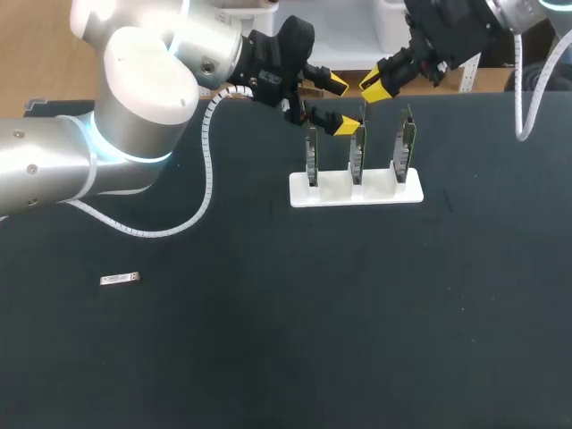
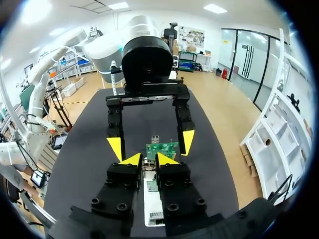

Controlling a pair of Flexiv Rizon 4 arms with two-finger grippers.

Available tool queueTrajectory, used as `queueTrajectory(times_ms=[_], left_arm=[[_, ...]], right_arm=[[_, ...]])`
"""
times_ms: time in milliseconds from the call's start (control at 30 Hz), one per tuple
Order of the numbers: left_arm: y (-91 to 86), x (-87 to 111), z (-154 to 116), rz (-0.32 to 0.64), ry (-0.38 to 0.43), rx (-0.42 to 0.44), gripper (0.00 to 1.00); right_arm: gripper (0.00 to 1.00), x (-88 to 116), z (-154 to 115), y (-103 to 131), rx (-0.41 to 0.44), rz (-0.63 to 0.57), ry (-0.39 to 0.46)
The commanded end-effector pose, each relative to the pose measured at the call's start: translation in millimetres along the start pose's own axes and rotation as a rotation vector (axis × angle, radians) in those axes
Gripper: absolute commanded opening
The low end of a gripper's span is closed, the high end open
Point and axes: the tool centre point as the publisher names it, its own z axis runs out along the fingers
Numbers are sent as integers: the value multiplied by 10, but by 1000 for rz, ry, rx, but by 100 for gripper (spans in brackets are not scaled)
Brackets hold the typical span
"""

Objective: Pick up the optical module with the left hand, and insert it into the network port with the right hand.

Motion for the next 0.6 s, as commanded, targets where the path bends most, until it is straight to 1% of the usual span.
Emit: queueTrajectory(times_ms=[33, 333, 600], left_arm=[[17, -8, 7, -1, 5, 3, 100], [17, -8, 7, -1, 5, 3, 100], [17, -8, 7, -1, 5, 3, 100]], right_arm=[[0, -4, -1, -46, -10, -4, 0], [0, 8, 17, -100, -43, -18, -7], [0, 3, 72, -108, -52, -13, -16]])
